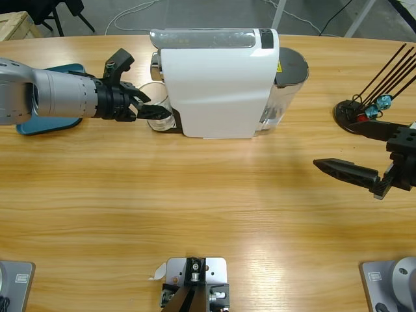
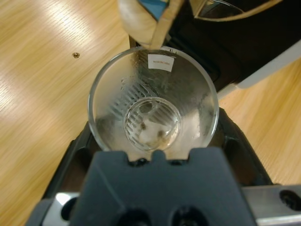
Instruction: Pour coffee
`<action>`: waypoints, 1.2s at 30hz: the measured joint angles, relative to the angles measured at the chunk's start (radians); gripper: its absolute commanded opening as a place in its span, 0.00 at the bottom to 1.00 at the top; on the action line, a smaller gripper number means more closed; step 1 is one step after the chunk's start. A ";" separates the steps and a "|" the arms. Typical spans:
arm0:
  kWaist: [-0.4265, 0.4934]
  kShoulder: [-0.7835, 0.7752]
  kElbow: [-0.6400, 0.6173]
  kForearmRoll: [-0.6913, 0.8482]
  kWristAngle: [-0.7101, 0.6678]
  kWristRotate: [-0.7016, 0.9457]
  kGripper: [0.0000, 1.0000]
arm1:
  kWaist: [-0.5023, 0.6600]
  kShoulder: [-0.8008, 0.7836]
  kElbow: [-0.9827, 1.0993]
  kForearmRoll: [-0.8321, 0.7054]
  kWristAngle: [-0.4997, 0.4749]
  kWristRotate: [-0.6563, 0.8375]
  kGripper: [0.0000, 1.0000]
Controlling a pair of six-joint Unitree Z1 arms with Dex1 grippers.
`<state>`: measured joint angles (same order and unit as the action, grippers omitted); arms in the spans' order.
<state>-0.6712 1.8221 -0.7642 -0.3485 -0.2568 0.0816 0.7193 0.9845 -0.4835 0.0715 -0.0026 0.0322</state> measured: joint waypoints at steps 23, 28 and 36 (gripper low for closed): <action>0.258 -0.330 0.155 0.106 0.167 0.000 0.52 | 0.000 0.000 0.002 -0.003 0.000 0.000 1.00; 0.394 -0.338 0.173 0.106 0.197 -0.020 0.52 | 0.000 0.000 0.003 -0.005 0.000 0.000 1.00; 0.551 -0.276 0.192 0.027 0.199 -0.109 0.52 | 0.000 0.000 0.003 -0.008 0.000 0.001 1.00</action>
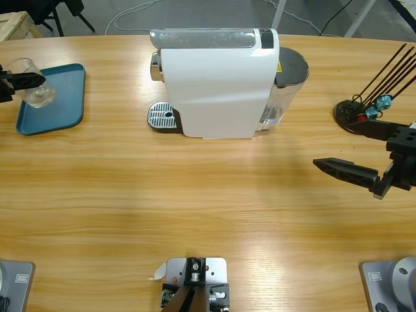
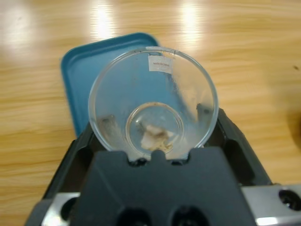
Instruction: Pour coffee
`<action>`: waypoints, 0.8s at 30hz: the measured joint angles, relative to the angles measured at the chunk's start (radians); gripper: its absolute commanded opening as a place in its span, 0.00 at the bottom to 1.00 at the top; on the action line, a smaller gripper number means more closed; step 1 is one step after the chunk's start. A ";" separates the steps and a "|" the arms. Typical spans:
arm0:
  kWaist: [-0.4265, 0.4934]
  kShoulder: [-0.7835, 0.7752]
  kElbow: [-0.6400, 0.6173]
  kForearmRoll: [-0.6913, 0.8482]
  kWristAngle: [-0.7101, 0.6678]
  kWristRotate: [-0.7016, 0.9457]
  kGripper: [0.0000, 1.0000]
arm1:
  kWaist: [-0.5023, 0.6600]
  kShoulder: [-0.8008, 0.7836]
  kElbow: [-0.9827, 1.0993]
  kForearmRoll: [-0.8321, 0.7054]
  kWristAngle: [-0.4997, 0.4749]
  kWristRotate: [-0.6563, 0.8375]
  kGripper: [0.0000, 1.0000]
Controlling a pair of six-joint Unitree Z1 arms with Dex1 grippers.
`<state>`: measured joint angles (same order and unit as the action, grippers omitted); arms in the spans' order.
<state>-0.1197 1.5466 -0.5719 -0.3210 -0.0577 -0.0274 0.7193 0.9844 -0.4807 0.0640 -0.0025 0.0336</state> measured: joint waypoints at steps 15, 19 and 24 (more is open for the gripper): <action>0.054 0.294 0.078 -0.400 -0.016 -0.028 0.97 | 0.000 0.000 0.012 -0.008 0.000 0.009 1.00; 0.055 0.339 0.117 -0.524 -0.037 -0.037 0.97 | 0.000 0.000 0.014 -0.011 0.000 0.009 1.00; 0.055 0.352 0.174 -0.604 -0.047 -0.037 0.97 | 0.000 0.000 0.014 -0.011 0.000 0.009 1.00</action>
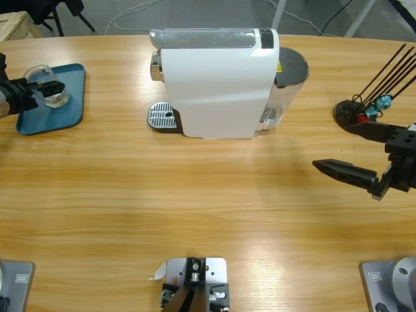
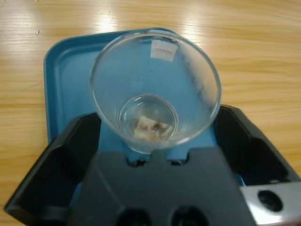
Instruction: Pour coffee
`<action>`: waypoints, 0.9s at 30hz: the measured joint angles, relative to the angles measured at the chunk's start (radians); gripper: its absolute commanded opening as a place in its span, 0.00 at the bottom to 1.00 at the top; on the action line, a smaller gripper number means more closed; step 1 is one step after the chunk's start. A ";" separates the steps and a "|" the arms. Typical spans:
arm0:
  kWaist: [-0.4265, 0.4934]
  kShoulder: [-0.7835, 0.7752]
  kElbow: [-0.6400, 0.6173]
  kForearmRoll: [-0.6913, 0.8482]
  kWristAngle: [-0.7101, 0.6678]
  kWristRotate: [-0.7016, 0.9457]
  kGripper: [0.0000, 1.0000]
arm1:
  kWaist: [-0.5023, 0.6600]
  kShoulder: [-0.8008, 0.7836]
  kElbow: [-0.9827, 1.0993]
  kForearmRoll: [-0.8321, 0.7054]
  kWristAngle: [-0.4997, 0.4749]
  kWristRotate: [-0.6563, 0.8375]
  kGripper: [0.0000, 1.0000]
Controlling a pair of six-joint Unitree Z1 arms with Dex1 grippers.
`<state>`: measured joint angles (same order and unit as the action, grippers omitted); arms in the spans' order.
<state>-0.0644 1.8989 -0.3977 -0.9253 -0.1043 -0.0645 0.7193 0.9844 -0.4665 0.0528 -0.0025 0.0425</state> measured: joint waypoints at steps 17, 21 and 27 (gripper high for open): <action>-0.030 -0.561 -0.119 0.522 -0.003 0.003 0.97 | 0.000 0.000 0.001 0.000 0.000 0.000 1.00; -0.139 -0.661 -0.291 0.811 -0.017 0.029 0.97 | 0.000 0.000 0.002 0.000 0.000 0.000 1.00; -0.455 -0.671 -0.212 0.898 -0.061 0.074 0.97 | 0.000 0.001 0.002 0.000 0.000 0.000 1.00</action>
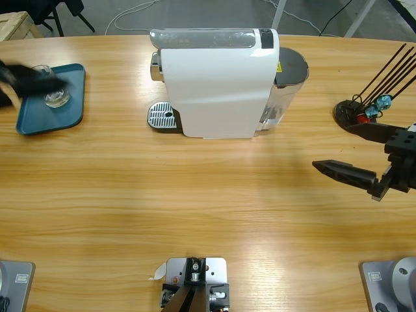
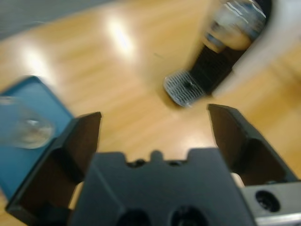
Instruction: Pour coffee
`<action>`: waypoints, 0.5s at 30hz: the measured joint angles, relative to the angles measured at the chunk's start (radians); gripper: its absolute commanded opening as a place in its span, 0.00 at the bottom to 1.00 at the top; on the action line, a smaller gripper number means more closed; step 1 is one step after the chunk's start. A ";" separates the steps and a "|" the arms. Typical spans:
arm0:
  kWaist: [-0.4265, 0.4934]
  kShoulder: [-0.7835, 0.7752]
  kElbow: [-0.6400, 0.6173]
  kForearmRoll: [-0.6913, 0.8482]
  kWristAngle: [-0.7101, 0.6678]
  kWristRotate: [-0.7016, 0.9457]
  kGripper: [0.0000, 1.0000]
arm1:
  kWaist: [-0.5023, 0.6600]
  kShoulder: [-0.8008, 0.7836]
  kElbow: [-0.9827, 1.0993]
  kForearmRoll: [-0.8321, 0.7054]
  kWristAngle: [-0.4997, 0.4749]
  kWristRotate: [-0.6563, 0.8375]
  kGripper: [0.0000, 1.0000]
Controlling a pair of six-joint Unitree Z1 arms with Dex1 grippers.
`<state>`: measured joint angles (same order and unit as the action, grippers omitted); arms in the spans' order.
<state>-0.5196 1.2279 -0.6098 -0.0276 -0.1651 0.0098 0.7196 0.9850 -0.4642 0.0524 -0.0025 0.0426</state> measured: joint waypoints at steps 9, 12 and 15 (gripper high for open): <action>-0.118 0.015 0.067 0.001 -0.025 0.043 0.97 | 0.000 0.020 0.000 0.000 0.000 0.000 1.00; -0.119 0.028 0.067 0.001 -0.005 0.070 0.97 | 0.000 0.021 0.000 0.000 0.000 0.000 1.00; -0.119 0.053 0.067 0.000 0.005 0.072 0.97 | 0.000 0.025 0.000 0.000 0.000 0.000 1.00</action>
<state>-0.6387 1.2814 -0.5433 -0.0275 -0.1599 0.0822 0.7199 1.0103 -0.4642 0.0528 -0.0025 0.0426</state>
